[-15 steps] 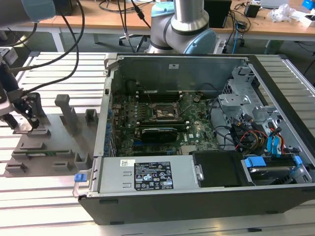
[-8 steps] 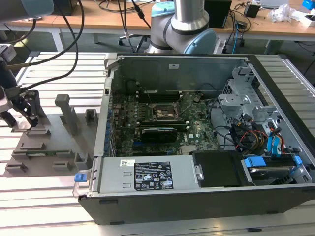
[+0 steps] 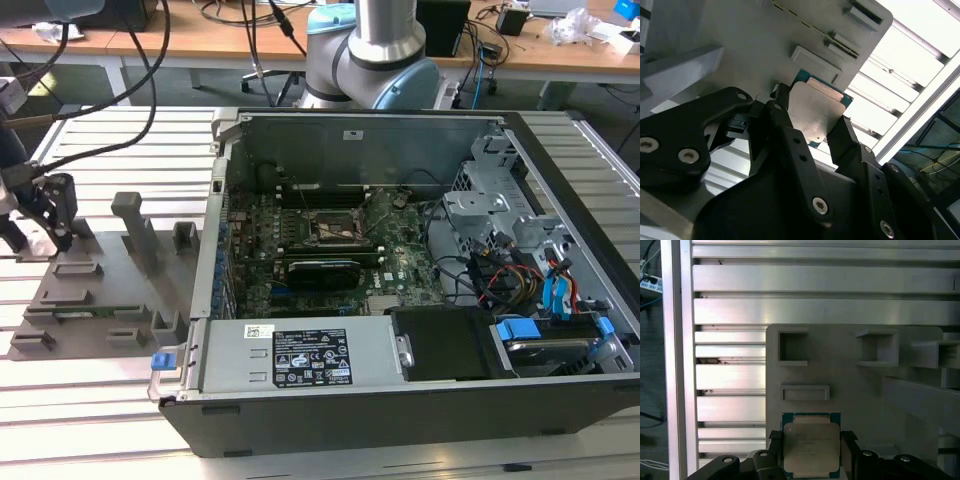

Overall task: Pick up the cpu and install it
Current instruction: 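Pick up the cpu and move it towards the insertion slot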

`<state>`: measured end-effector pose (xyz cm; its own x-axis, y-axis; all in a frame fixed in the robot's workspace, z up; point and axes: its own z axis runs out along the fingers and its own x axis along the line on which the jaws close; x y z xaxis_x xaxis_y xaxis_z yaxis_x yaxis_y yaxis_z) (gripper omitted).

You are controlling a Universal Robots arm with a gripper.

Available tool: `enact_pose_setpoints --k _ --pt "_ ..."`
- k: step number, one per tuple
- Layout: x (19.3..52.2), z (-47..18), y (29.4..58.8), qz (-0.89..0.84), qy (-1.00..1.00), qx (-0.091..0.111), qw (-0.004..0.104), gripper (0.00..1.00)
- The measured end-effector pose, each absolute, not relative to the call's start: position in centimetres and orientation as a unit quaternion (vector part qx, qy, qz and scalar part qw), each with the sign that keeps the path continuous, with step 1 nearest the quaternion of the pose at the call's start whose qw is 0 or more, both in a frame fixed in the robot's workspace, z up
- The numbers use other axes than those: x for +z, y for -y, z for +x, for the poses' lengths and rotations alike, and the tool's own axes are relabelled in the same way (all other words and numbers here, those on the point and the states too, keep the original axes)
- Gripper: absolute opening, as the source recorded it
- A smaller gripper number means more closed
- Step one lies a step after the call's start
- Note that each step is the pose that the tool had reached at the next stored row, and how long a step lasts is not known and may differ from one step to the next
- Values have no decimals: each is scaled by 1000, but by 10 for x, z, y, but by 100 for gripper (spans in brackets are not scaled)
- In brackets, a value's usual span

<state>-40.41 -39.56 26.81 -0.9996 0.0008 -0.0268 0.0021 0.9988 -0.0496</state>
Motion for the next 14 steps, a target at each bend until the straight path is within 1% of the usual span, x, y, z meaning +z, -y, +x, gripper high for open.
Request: enact_pose_setpoints --k 14 --pt "288 -404 395 1 -999 -30 13 55"
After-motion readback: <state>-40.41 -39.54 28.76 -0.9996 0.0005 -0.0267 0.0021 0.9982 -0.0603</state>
